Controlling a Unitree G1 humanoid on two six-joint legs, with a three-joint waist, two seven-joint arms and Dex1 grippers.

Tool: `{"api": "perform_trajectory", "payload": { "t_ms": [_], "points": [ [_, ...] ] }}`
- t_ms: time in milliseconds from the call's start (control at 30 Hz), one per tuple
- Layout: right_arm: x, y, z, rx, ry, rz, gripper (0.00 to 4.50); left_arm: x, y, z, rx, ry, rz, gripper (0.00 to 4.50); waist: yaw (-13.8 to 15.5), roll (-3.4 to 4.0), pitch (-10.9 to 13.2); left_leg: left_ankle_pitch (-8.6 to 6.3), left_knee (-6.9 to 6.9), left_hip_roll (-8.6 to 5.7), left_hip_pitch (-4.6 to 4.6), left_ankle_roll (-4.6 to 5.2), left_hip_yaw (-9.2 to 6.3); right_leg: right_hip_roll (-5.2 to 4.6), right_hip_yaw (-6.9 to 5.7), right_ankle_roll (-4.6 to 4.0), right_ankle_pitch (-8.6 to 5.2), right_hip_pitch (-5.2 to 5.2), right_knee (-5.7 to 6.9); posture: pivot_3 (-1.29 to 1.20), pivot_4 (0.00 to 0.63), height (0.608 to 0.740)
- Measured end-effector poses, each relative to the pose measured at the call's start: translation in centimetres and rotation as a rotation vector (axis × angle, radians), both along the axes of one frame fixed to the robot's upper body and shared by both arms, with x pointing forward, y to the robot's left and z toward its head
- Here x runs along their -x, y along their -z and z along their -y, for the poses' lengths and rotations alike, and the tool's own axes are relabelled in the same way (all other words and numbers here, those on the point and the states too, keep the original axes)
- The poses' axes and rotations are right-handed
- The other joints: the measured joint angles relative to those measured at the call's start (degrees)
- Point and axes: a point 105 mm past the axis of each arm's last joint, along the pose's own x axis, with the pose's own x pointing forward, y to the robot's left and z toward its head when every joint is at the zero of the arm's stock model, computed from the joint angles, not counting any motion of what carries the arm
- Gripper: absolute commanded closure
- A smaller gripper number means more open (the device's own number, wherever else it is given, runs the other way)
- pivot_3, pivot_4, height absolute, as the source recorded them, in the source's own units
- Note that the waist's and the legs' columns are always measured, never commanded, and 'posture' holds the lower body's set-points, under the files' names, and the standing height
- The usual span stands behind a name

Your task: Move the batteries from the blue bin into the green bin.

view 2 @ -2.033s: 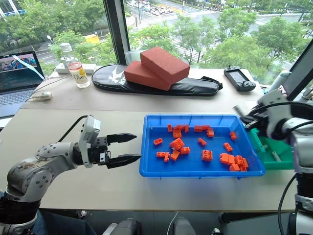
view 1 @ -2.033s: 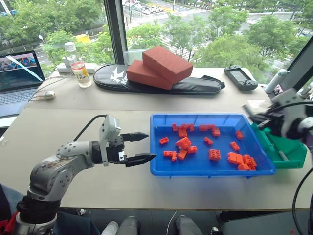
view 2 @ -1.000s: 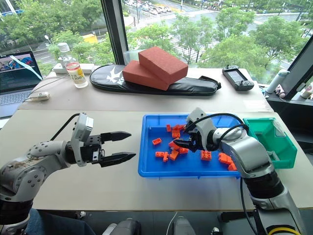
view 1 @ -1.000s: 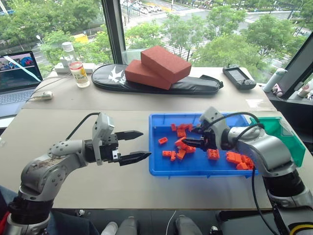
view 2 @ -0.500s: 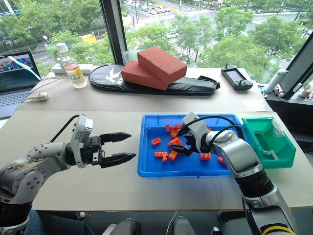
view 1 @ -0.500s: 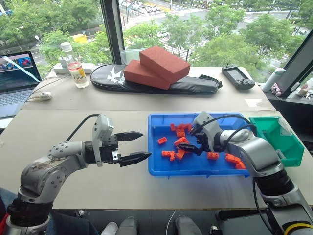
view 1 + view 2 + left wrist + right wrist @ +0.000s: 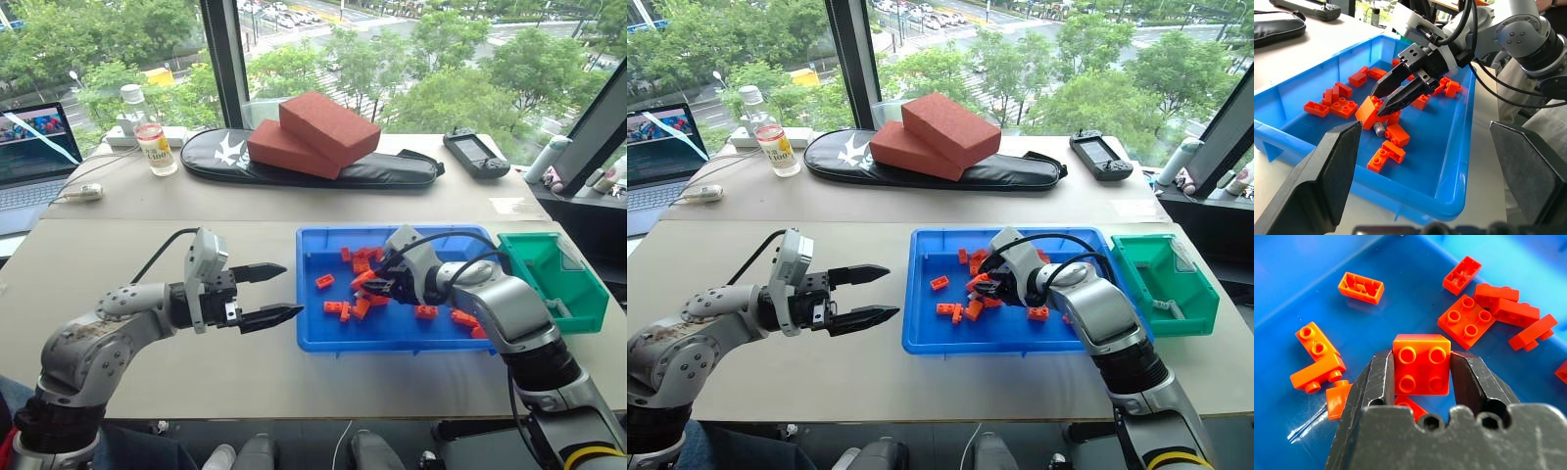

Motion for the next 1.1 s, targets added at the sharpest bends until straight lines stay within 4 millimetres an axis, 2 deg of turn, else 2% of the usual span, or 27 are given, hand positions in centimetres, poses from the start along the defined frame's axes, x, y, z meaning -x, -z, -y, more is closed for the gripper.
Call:
{"api": "perform_trajectory", "payload": {
  "t_ms": [67, 133, 200, 300, 367, 433, 533, 633, 700, 833, 900, 1100],
  "points": [
    [0.0, -0.9, 2.4, 0.034, 0.076, 0.027, 3.08, 0.0, 0.1, 0.0, -0.001, -0.002, -0.003, 0.00, 0.1, 0.00, 0.0, 0.00, 0.00, 0.00, 0.00, 0.00, 0.03, 0.00, 0.00, 0.00, 0.00, 0.01, -0.02, 0.00, 0.150, 0.740],
    [0.2, -0.3, 4.4, 0.079, 0.138, 0.017, 2.07, 0.0, 0.1, 0.0, -0.001, -0.003, -0.003, 0.00, 0.1, 0.00, 0.0, 0.00, 0.00, 0.03, 0.01, 0.00, 0.03, 0.03, 0.00, 0.00, 0.00, 0.01, -0.02, 0.00, 0.150, 0.740],
    [0.3, 0.9, 5.5, 0.103, 0.171, -0.017, 1.55, 0.0, 0.1, 0.0, -0.001, -0.004, -0.003, 0.00, -0.2, 0.00, 0.0, 0.00, 0.00, 0.04, 0.01, 0.00, 0.07, 0.04, 0.03, -0.01, 0.00, -0.01, -0.01, 0.00, 0.150, 0.740],
    [0.5, 2.0, 5.5, 0.121, 0.164, -0.052, 0.51, 0.0, 0.1, 0.0, -0.002, -0.005, -0.002, 0.00, -0.7, 0.01, 0.0, 0.00, 0.00, 0.07, 0.04, 0.00, 0.12, 0.06, 0.09, -0.01, 0.00, -0.03, 0.01, 0.00, 0.150, 0.740],
    [0.6, 1.9, 3.5, 0.104, 0.094, -0.041, 0.51, 0.0, 0.1, 0.0, -0.002, -0.005, -0.001, 0.00, -1.0, 0.01, 0.0, 0.00, 0.00, 0.14, 0.07, 0.00, 0.12, 0.11, 0.09, -0.01, 0.00, -0.02, 0.01, 0.00, 0.150, 0.740],
    [1.1, 1.6, 0.1, 0.073, -0.036, -0.025, 0.51, 0.0, 0.1, 0.0, -0.004, -0.005, 0.000, 0.00, -1.1, 0.01, 0.0, 0.00, -0.01, 0.14, 0.07, 0.00, 0.10, 0.11, 0.07, -0.01, 0.00, -0.02, 0.02, 0.00, 0.150, 0.740],
    [2.0, 1.7, -3.8, 0.054, -0.183, -0.021, 0.51, 0.0, 0.1, 0.0, -0.004, -0.005, 0.000, 0.00, -0.6, 0.01, 0.0, 0.00, -0.01, 0.08, 0.05, 0.00, 0.07, 0.05, 0.05, -0.01, 0.00, 0.00, 0.01, 0.00, 0.150, 0.740],
    [2.5, 2.6, -6.2, 0.061, -0.259, -0.060, 0.51, 0.0, 0.1, 0.0, -0.005, -0.008, 0.001, 0.00, -0.1, 0.00, 0.0, 0.00, 0.00, 0.04, 0.04, 0.00, 0.05, 0.01, 0.03, 0.00, 0.00, 0.02, 0.00, 0.00, 0.150, 0.740],
    [2.6, 4.2, -7.5, 0.093, -0.295, -0.112, 0.51, -0.1, 0.0, 0.0, -0.005, -0.011, 0.003, 0.00, -0.2, 0.01, 0.0, 0.00, 0.00, 0.04, 0.05, 0.00, 0.05, 0.02, 0.03, -0.01, 0.00, 0.00, 0.00, 0.00, 0.150, 0.740],
    [1.4, 6.6, -6.5, 0.160, -0.224, -0.181, 0.51, -0.1, -0.1, 0.0, -0.001, -0.022, 0.006, 0.00, -0.2, 0.01, 0.0, 0.00, 0.00, 0.00, 0.05, 0.00, 0.07, 0.00, 0.04, -0.01, 0.00, -0.01, 0.00, 0.00, 0.150, 0.740],
    [0.7, 6.7, -5.7, 0.177, -0.187, -0.182, 0.51, -0.1, -0.1, 0.0, 0.003, -0.024, 0.005, 0.00, -0.2, 0.01, 0.0, 0.00, 0.00, 0.02, 0.05, 0.00, 0.05, 0.01, 0.04, -0.01, 0.00, -0.02, 0.01, 0.00, 0.150, 0.740],
    [0.3, 6.9, -5.4, 0.203, -0.167, -0.178, 0.51, 0.0, -0.1, 0.1, 0.003, -0.027, 0.005, 0.00, -0.5, 0.01, 0.0, 0.00, -0.01, 0.07, 0.05, 0.00, 0.05, 0.05, 0.03, -0.01, 0.00, -0.03, 0.02, 0.00, 0.150, 0.740]
  ]
}}
